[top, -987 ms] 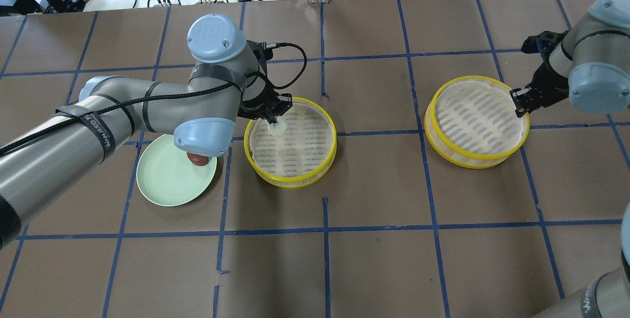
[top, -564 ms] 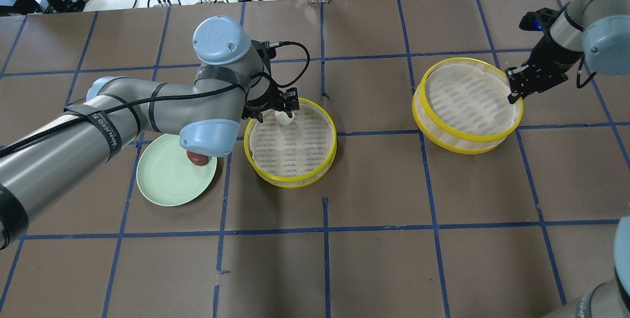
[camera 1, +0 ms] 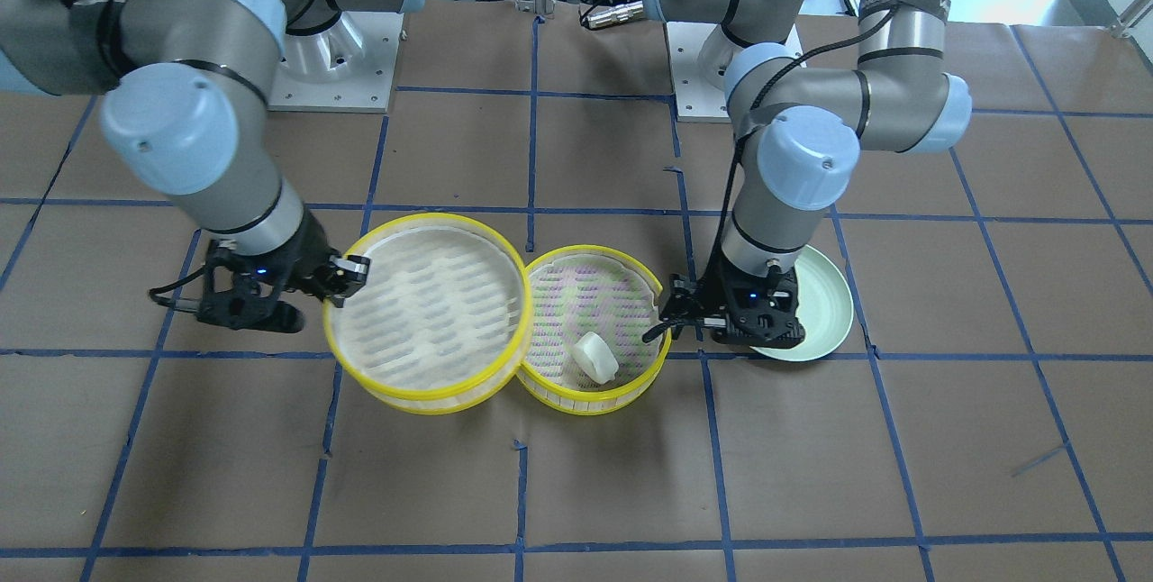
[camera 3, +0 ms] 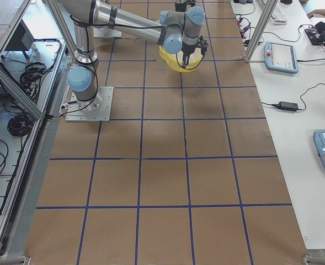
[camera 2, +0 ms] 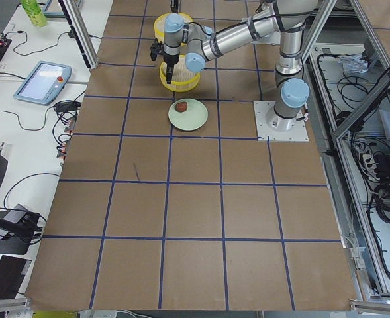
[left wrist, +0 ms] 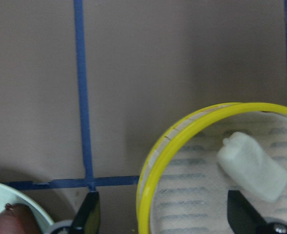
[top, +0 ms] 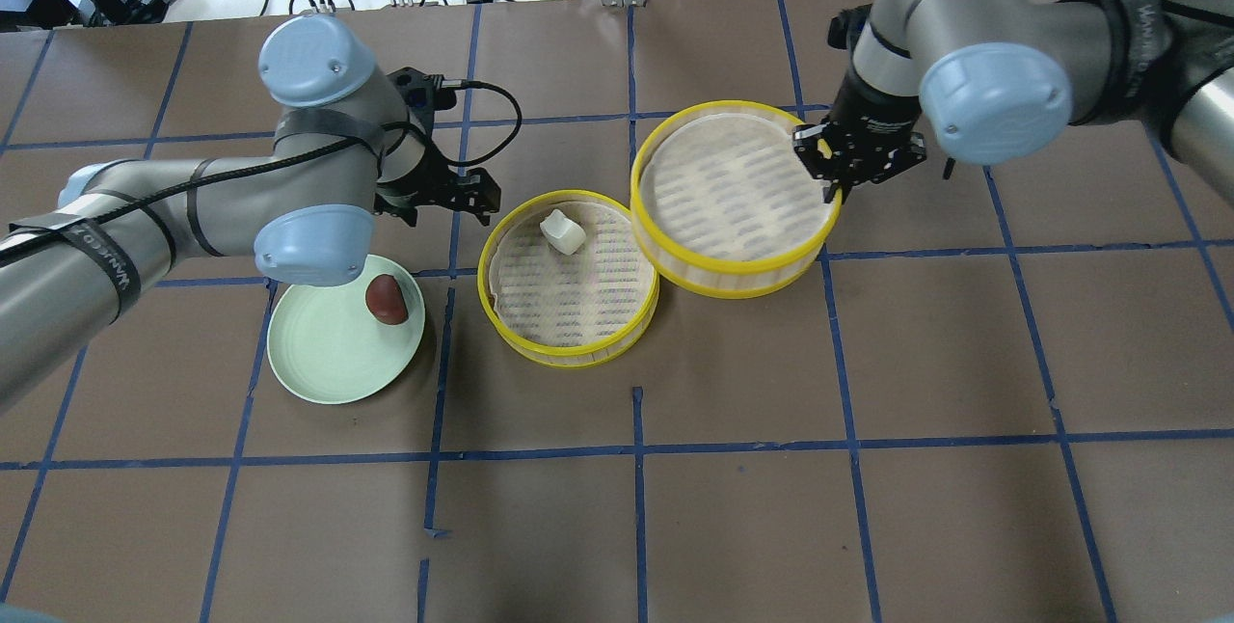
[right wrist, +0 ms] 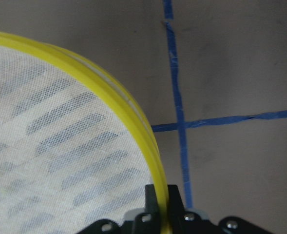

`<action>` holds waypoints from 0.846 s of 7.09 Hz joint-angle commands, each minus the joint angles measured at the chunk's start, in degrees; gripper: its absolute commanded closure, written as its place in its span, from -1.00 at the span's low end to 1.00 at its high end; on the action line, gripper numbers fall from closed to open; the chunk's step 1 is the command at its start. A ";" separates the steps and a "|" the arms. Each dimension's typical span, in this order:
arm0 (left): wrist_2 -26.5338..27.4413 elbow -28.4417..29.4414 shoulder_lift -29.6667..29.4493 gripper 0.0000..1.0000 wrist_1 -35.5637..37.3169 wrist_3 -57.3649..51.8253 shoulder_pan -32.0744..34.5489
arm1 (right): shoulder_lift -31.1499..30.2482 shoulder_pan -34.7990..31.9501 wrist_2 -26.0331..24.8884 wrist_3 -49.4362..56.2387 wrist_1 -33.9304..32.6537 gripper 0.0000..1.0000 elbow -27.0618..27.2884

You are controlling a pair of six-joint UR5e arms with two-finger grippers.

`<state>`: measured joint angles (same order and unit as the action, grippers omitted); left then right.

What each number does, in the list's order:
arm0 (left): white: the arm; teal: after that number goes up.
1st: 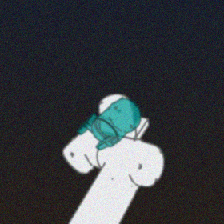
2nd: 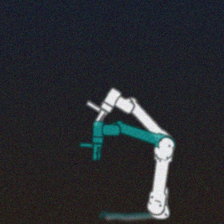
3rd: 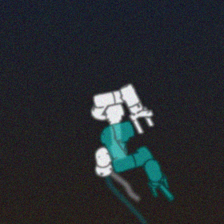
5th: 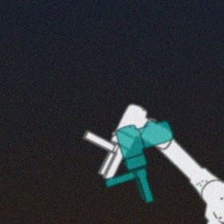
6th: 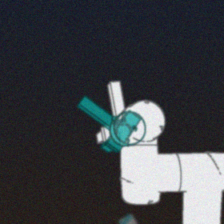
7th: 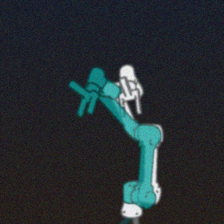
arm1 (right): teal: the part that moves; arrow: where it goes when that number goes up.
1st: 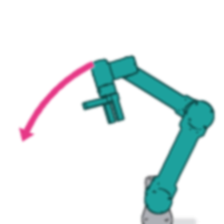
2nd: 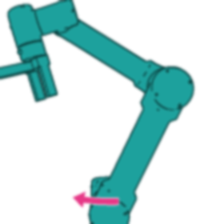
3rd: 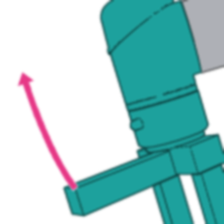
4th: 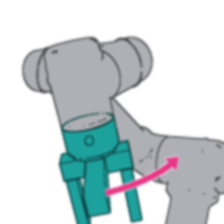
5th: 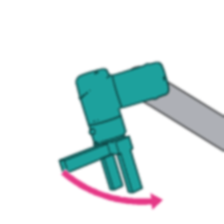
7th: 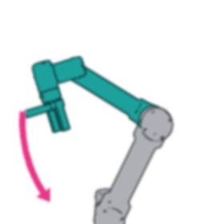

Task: Stack buns with steamer

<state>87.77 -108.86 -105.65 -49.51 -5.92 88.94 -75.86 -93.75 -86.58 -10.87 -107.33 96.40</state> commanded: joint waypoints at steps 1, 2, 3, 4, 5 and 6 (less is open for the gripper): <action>3.09 -4.76 0.27 -1.00 -0.14 -11.80 -7.97 | 0.45 -9.66 -0.43 -12.27 -1.83 0.90 0.02; 3.11 -6.61 0.27 -0.98 -0.06 -12.09 -9.82 | 1.32 -12.05 -0.26 -15.46 -3.49 0.90 0.02; 3.11 -7.33 0.18 -0.92 -0.06 -11.83 -10.28 | 2.72 -14.86 -0.69 -18.10 -5.50 0.89 0.11; 3.02 -7.42 0.01 -0.79 -0.14 -11.13 -10.28 | 4.30 -16.89 -0.79 -19.52 -7.96 0.89 0.02; 2.41 -7.42 0.01 -0.69 -0.14 -10.95 -9.93 | 4.92 -17.69 -1.22 -20.23 -8.51 0.89 0.19; 2.23 -7.42 0.01 -0.60 -0.14 -10.52 -9.93 | 5.28 -17.70 -2.01 -19.98 -8.51 0.89 0.11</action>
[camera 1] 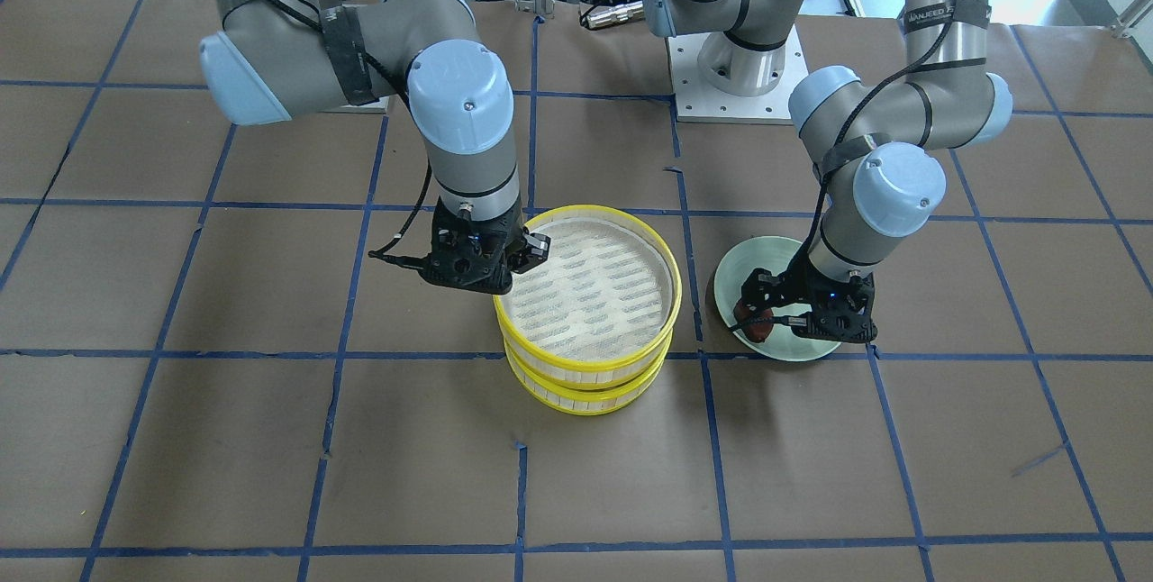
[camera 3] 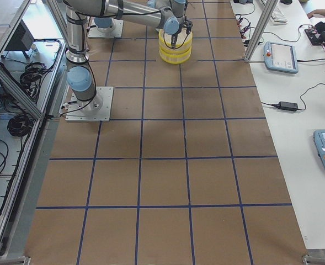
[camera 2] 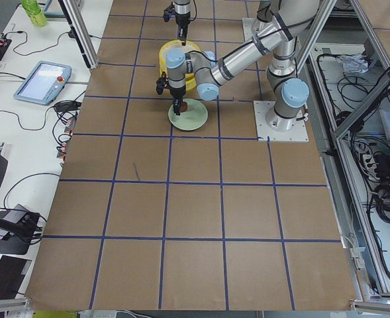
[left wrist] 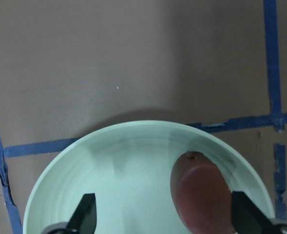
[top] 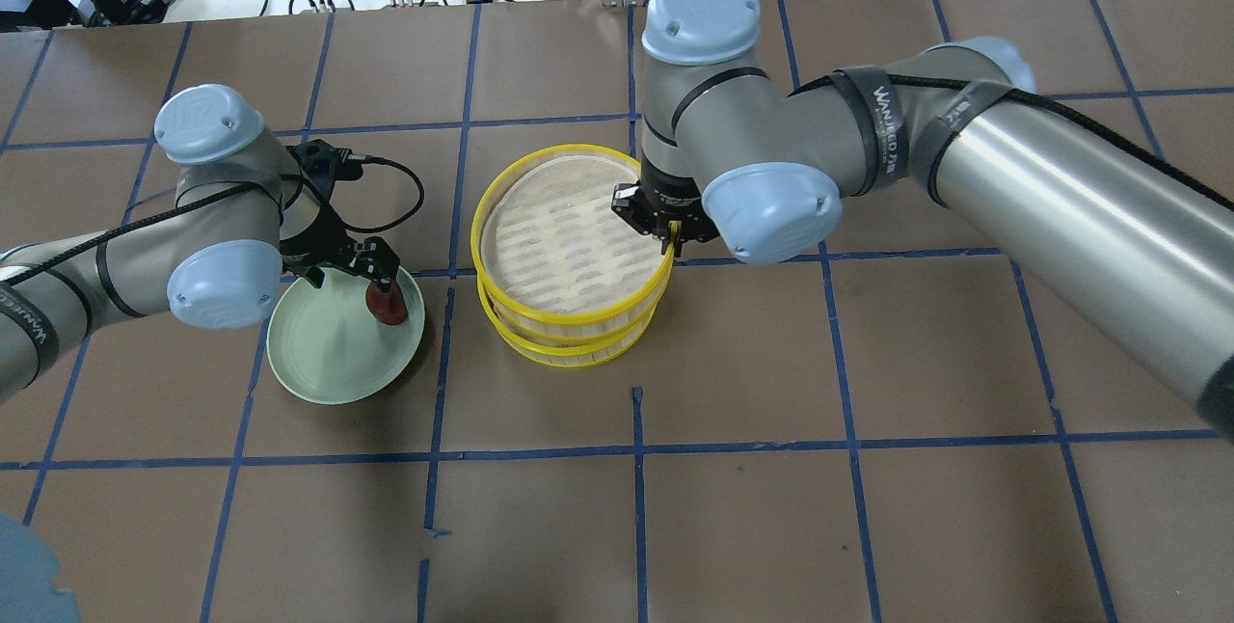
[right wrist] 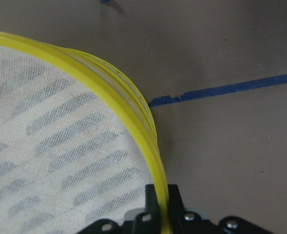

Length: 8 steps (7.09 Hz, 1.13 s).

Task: Stack buns with steamer

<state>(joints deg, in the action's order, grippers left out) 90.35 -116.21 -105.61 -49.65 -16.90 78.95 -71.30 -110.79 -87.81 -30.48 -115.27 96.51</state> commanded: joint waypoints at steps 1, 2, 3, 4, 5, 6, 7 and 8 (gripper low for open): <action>-0.35 -0.07 -0.03 -0.49 -0.01 0.90 0.32 | 1.25 -0.66 -1.30 -0.02 -1.79 0.88 -0.01; -0.35 0.01 -0.12 -0.46 -0.01 2.13 0.59 | 1.78 -0.66 -2.35 -0.02 -2.67 0.88 -0.10; -0.35 -0.07 -0.12 -0.26 -0.01 2.49 0.68 | 1.87 -0.66 -2.45 -0.02 -3.03 0.88 -0.01; -0.35 -0.07 -0.21 0.07 -0.10 2.58 0.68 | 2.04 -0.66 -2.54 0.07 -3.03 0.87 -0.01; -0.26 -0.07 -0.30 0.30 -0.10 2.84 0.68 | 2.05 -0.66 -2.45 -0.02 -3.03 0.86 -0.10; -0.35 -0.16 -0.38 0.45 -0.10 3.54 0.76 | 2.05 -0.66 -2.45 -0.02 -3.03 0.85 -0.01; -0.61 -0.60 -0.47 0.60 -0.10 3.63 0.77 | 2.05 -0.66 -2.37 -0.02 -3.03 0.82 0.08; -0.52 -0.25 -0.30 0.87 -0.01 4.59 0.77 | 2.22 -0.66 -2.28 -0.10 -3.03 0.80 0.08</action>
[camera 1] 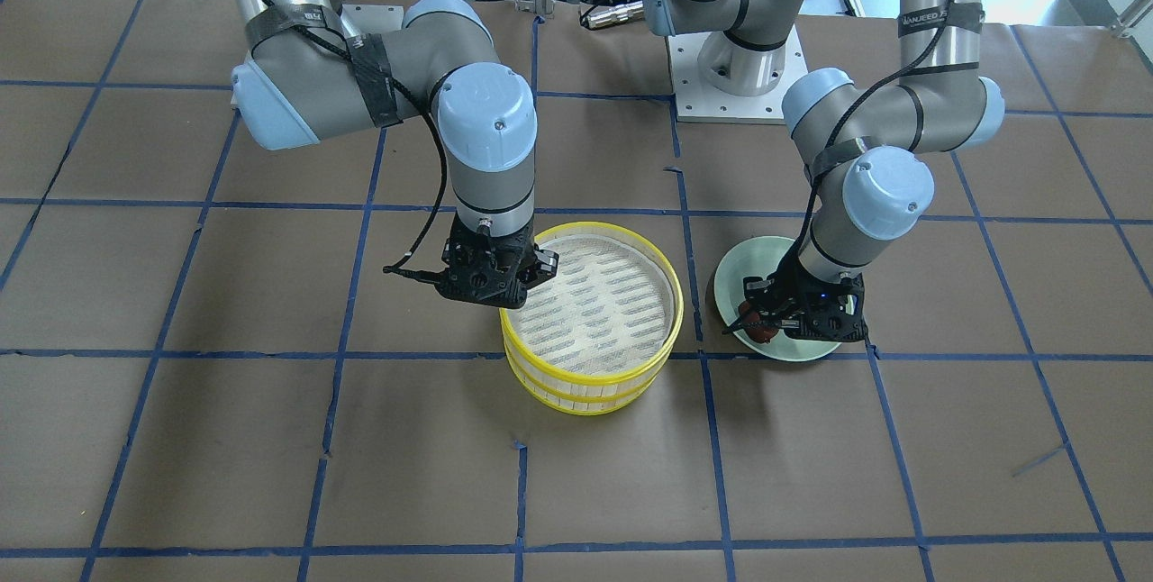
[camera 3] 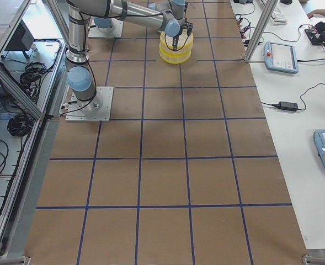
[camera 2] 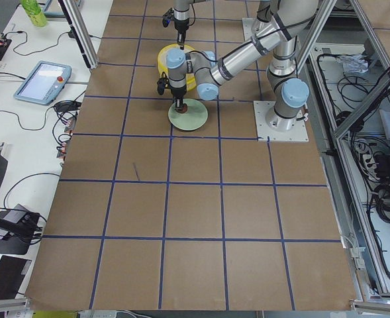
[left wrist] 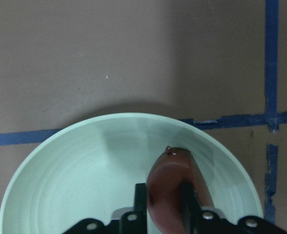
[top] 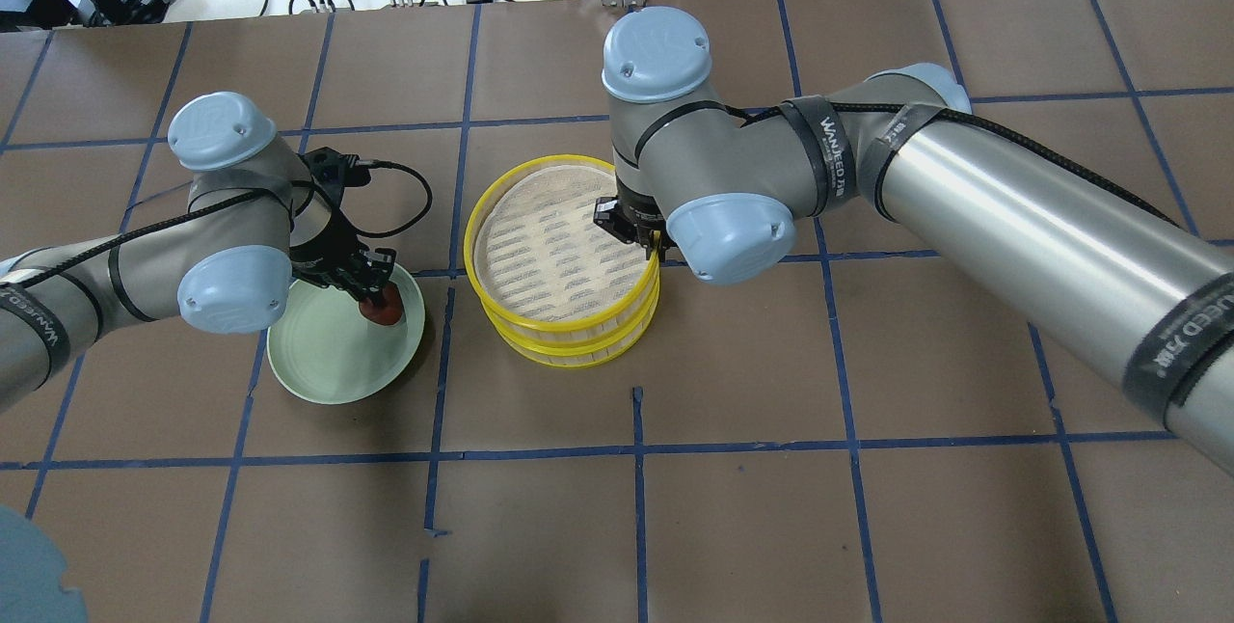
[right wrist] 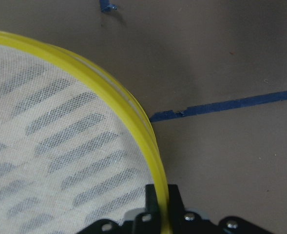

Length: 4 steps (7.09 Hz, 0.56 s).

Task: Stack buns with steamer

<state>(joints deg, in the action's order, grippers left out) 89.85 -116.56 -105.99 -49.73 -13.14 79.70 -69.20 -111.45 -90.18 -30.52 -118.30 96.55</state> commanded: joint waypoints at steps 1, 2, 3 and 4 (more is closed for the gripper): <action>-0.03 0.63 0.52 0.96 0.42 3.01 0.45 | 0.21 0.00 0.18 -0.07 0.00 0.73 0.13; 0.32 1.51 1.65 0.97 0.07 3.12 0.80 | 0.12 0.00 0.01 -0.07 0.08 0.72 0.13; 0.59 1.95 3.93 0.98 -1.06 3.04 0.98 | 0.12 0.00 0.01 -0.07 0.08 0.72 0.22; 0.68 2.56 6.04 0.99 -3.94 2.86 1.07 | 0.03 0.00 0.27 -0.16 0.08 0.62 0.22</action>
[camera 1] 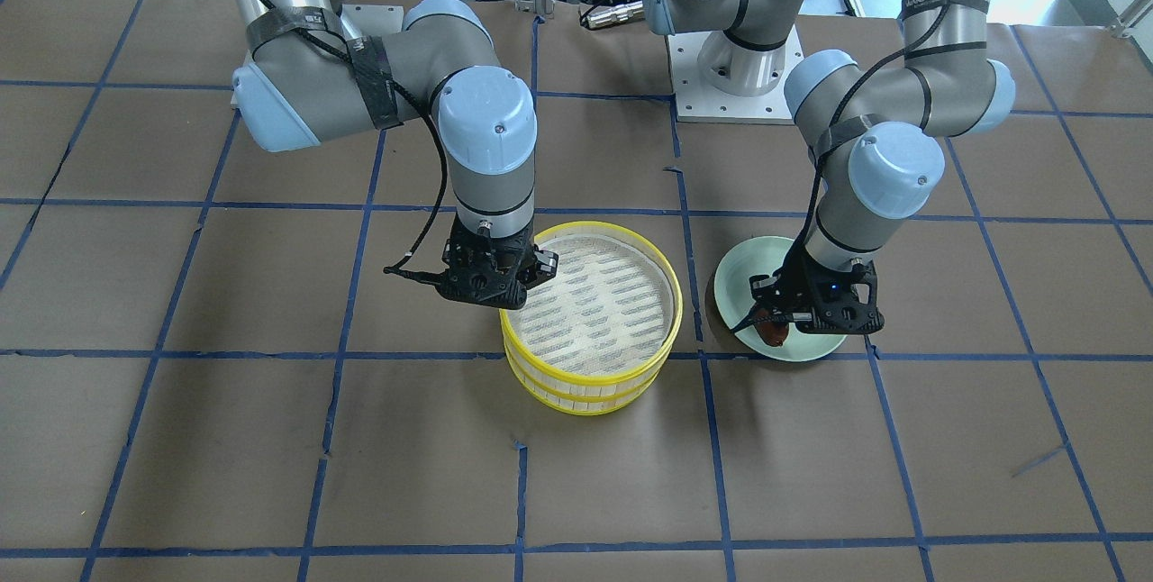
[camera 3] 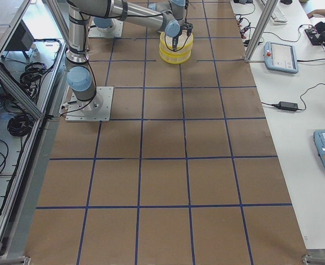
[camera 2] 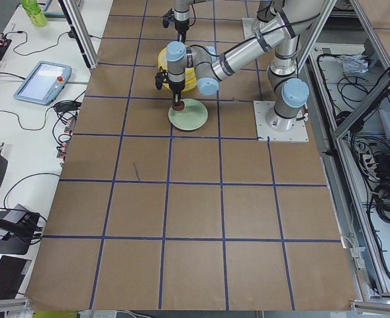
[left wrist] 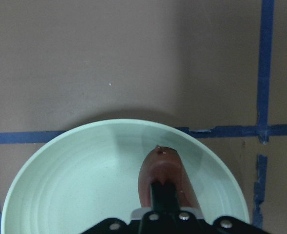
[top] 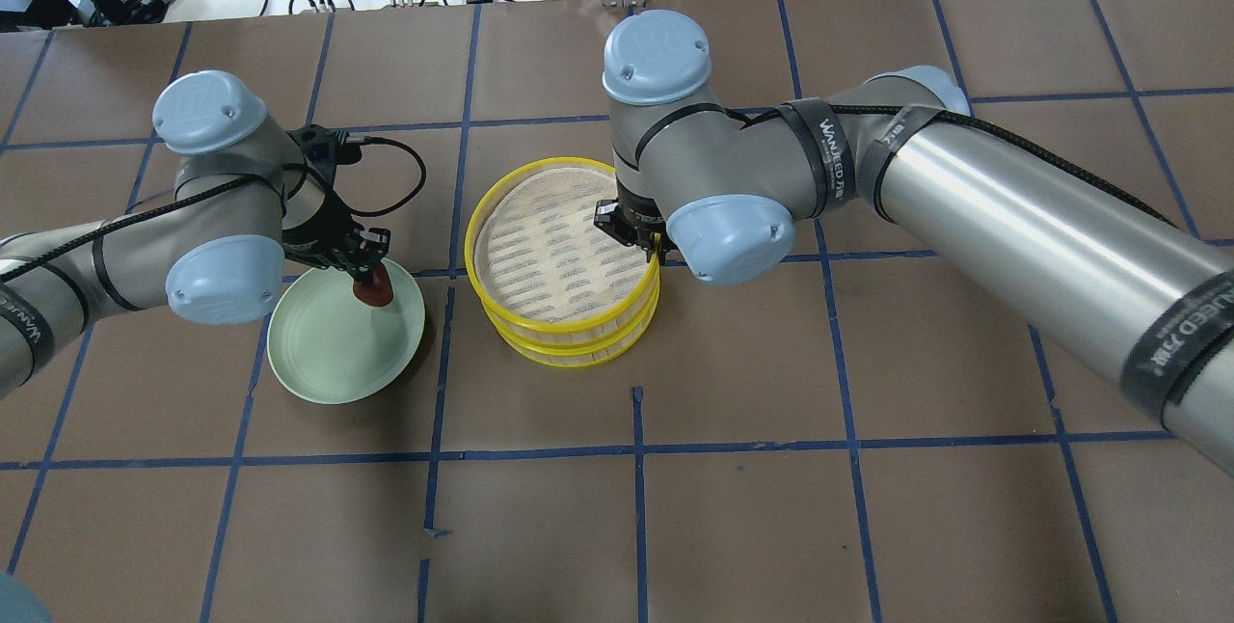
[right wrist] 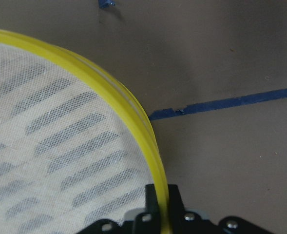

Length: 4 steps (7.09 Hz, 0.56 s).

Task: Stack buns with steamer

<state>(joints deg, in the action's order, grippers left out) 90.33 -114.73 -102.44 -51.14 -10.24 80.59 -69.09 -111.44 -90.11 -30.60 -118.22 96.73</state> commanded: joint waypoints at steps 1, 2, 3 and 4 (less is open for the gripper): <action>0.28 2.91 4.51 0.99 -7.00 -0.22 0.10 | -0.16 -0.26 -0.07 -0.16 0.27 0.50 0.21; 0.37 5.89 6.53 0.99 -12.79 -0.22 0.18 | -0.17 -0.26 -0.24 -0.07 0.10 0.00 0.48; 0.28 9.05 7.86 0.99 -17.89 -0.22 0.27 | -0.17 -0.26 -0.33 0.19 0.01 -0.99 0.48; -0.50 10.56 8.39 0.99 -19.68 0.21 0.53 | -0.69 -0.09 -0.51 0.72 0.01 -1.00 0.04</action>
<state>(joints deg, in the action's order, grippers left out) 90.42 -106.65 -95.18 -67.13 -10.34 80.89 -69.41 -111.65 -90.43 -30.36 -118.18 97.04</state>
